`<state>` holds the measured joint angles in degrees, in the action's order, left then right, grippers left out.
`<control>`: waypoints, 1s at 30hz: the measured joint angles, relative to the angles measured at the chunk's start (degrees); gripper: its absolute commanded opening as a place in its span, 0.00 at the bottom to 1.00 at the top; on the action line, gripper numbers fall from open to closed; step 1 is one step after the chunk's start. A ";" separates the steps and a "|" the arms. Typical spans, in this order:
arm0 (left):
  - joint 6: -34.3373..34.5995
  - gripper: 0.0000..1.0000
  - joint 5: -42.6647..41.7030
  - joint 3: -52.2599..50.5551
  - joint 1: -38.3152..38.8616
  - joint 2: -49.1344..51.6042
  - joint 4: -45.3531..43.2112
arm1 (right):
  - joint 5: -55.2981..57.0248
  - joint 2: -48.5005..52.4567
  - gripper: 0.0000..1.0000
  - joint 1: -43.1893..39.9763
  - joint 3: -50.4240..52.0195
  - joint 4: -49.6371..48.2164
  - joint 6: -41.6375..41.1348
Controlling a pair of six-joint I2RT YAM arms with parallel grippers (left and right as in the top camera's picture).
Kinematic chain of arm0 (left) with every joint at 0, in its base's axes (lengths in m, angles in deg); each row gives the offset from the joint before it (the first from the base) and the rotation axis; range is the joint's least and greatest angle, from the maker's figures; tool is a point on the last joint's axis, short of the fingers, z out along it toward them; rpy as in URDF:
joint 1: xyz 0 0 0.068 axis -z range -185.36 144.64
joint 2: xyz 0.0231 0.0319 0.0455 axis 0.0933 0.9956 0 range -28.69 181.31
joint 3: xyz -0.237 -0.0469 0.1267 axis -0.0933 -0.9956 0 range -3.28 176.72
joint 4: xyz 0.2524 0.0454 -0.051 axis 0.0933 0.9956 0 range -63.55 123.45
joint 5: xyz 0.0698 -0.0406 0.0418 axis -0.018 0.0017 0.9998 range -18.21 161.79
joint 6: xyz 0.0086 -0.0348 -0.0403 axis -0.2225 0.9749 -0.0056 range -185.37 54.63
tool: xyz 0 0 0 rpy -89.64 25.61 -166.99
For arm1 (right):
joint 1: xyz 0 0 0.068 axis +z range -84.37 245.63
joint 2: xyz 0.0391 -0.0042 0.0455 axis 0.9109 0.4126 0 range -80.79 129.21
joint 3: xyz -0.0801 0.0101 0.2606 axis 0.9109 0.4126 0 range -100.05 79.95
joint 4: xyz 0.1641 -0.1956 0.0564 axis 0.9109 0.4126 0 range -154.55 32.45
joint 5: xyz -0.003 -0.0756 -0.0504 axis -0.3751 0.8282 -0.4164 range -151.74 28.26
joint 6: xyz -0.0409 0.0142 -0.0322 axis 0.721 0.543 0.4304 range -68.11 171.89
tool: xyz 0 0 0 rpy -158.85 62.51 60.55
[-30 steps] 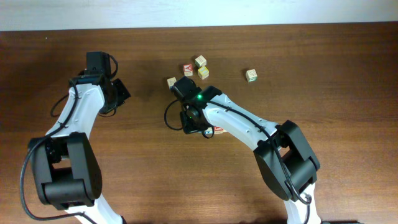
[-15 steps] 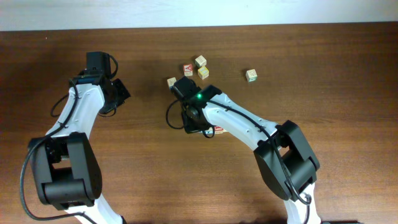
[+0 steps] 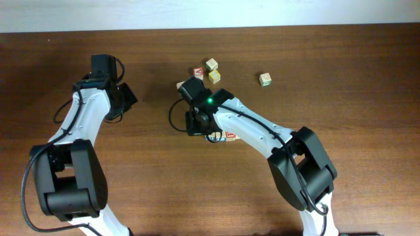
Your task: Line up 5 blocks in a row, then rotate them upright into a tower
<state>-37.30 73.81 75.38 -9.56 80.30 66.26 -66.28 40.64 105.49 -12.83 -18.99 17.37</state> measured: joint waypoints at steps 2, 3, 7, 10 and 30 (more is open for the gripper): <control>0.00 0.00 -0.02 0.00 0.00 0.00 0.00 | 0.39 0.15 0.04 0.00 0.11 0.04 -0.72; 0.00 0.00 -0.02 0.00 0.00 0.00 0.00 | 0.66 0.15 0.04 0.00 0.11 0.22 -1.09; 0.00 0.00 -0.02 0.00 0.00 0.00 0.00 | 2.58 0.15 0.04 0.00 0.11 1.81 -1.66; 0.00 0.00 -0.02 0.00 0.00 0.00 0.00 | 3.54 0.15 0.04 0.00 0.11 2.69 -1.68; 0.00 0.00 -0.02 0.00 0.00 0.00 -0.02 | 1.68 0.17 0.04 0.07 0.11 -2.27 0.26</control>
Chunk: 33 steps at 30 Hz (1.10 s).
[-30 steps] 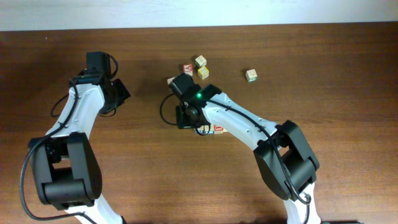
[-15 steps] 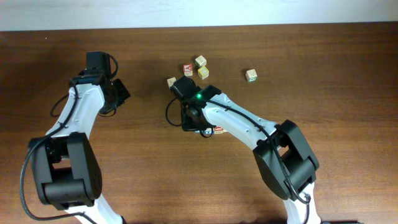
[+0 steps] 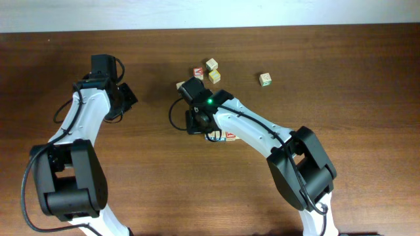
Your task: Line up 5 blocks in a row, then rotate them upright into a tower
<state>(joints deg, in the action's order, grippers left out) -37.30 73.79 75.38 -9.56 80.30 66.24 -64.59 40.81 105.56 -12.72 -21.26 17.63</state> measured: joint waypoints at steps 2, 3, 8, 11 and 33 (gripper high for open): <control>0.00 0.00 0.00 0.00 0.00 0.00 0.00 | 0.04 0.22 0.04 0.28 0.00 0.00 -0.68; 0.00 0.00 0.00 0.00 0.00 0.00 0.00 | 0.15 0.48 0.04 0.44 0.00 0.11 -1.09; 0.00 0.00 0.00 0.00 0.00 0.00 0.00 | 1.77 2.45 0.04 1.11 0.00 3.26 -3.61; 0.00 0.00 0.00 0.00 0.00 0.00 0.00 | 3.72 2.49 0.04 1.11 0.00 5.14 -5.11; 0.00 0.00 0.00 0.02 0.00 0.00 0.02 | 5.01 2.71 0.04 -0.94 -11.82 12.87 -0.81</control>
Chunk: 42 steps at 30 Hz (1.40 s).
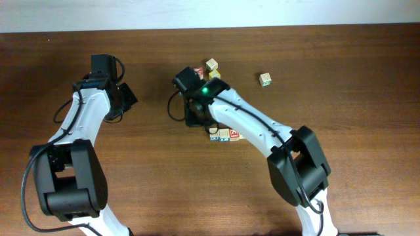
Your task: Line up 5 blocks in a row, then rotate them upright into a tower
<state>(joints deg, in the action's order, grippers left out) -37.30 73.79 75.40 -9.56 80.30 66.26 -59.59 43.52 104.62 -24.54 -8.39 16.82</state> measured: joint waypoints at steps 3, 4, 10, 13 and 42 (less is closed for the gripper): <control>0.00 0.00 0.00 -0.02 0.00 0.00 0.00 | 0.02 0.04 0.04 -3.26 0.07 -0.70 1.51; 0.00 0.00 -0.02 -0.02 0.00 0.00 0.00 | 0.09 0.04 0.04 -4.11 0.15 -1.16 1.86; 0.00 0.00 0.00 -0.02 0.00 0.00 0.00 | 0.44 1.51 0.04 -4.63 2.56 -3.54 2.60; 0.00 0.00 0.00 -0.02 0.00 0.00 0.00 | 0.44 2.51 0.04 -3.63 2.78 -4.15 2.78; 0.00 0.00 0.00 -0.02 0.00 0.00 0.00 | -0.07 2.51 0.04 -2.56 5.20 -2.14 2.12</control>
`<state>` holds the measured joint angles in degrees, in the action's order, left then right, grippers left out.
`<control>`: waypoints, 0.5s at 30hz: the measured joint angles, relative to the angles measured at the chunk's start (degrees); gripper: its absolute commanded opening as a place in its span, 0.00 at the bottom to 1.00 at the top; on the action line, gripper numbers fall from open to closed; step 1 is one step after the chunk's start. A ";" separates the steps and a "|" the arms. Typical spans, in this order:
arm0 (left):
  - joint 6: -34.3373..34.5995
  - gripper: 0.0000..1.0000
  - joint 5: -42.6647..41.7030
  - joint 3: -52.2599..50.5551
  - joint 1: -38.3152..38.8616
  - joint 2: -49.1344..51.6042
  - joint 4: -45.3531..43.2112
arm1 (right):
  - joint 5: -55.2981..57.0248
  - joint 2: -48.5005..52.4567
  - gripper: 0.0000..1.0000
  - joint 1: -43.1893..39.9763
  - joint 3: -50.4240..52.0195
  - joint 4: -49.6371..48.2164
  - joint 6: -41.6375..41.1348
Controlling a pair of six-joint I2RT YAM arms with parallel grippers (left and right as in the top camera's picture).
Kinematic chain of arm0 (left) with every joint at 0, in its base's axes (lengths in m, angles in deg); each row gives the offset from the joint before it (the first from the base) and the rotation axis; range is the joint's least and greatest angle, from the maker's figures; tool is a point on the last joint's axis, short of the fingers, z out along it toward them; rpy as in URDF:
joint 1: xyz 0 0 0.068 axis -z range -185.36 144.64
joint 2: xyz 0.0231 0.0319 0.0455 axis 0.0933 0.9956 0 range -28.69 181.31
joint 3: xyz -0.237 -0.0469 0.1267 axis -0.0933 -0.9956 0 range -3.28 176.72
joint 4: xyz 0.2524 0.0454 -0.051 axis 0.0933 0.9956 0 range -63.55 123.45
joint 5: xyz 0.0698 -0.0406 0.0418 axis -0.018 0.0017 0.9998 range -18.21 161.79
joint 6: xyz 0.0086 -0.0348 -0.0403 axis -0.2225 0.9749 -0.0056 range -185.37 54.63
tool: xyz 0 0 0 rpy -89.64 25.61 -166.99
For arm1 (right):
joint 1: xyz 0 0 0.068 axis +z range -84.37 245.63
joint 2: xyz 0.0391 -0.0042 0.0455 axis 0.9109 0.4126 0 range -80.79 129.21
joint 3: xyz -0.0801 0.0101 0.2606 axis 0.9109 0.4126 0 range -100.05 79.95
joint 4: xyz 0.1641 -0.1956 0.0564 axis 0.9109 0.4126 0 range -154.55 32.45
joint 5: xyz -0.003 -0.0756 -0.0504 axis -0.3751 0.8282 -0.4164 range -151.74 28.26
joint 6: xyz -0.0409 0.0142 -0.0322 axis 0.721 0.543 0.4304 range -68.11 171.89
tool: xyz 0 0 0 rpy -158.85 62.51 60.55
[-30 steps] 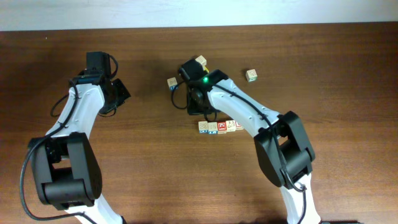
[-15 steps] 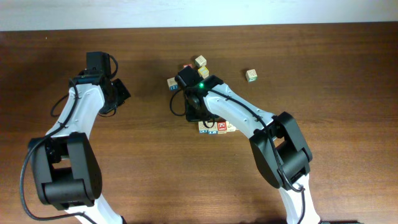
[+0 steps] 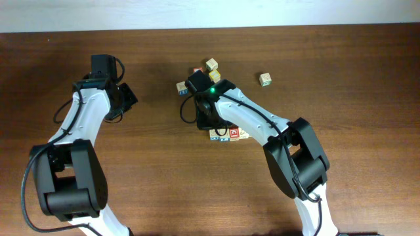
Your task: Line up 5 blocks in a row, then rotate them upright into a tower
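Note:
Several small wooden letter blocks lie on the brown table (image 3: 341, 131). Three sit in a row (image 3: 228, 134) just below my right gripper (image 3: 205, 122), whose dark head points down at the row's left end; its fingers are hidden under the wrist. A block with blue print (image 3: 182, 87) lies left of that wrist. A tan block (image 3: 211, 64), a yellow one (image 3: 214, 76) and a red-printed one (image 3: 198, 71) cluster behind it. A lone block (image 3: 265, 79) lies to the right. My left gripper (image 3: 128, 96) rests far left, away from all the blocks.
The white wall edge (image 3: 210, 13) runs along the table's far side. My right arm's white links (image 3: 262, 128) cross the table from the front right to the blocks. My left arm (image 3: 79, 124) bends along the left side.
My right wrist has moved right and toward the front, from the far cluster to the left end of the row. The blue-printed block on its left shows again. Left arm unchanged.
At the two oldest moments my right gripper was low at the row's left end, covering part of it. Then it stood further back beside the cluster, the whole row in sight. Now it is over the row's left end again. My left arm never moved.

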<state>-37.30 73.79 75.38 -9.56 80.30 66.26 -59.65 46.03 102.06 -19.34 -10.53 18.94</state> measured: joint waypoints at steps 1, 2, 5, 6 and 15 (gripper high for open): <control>0.00 0.00 0.00 0.00 0.00 0.00 0.00 | 0.00 0.00 0.04 0.00 0.00 0.02 0.00; 0.00 0.00 0.00 0.00 0.00 0.00 0.00 | 0.00 0.00 0.04 0.00 0.00 0.13 0.00; 0.00 0.00 0.00 0.02 0.00 0.00 0.00 | -0.02 0.00 0.04 0.00 0.04 0.92 -0.04; 0.00 0.00 0.00 0.00 0.00 0.00 0.00 | -0.02 0.00 0.04 0.00 0.04 0.96 -0.02; 0.00 0.00 0.00 0.02 0.00 0.00 0.00 | -0.17 0.00 0.04 0.00 0.04 1.14 -0.02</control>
<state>-37.30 73.79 75.40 -9.56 80.30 66.26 -59.83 46.03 102.06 -19.29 -9.39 18.92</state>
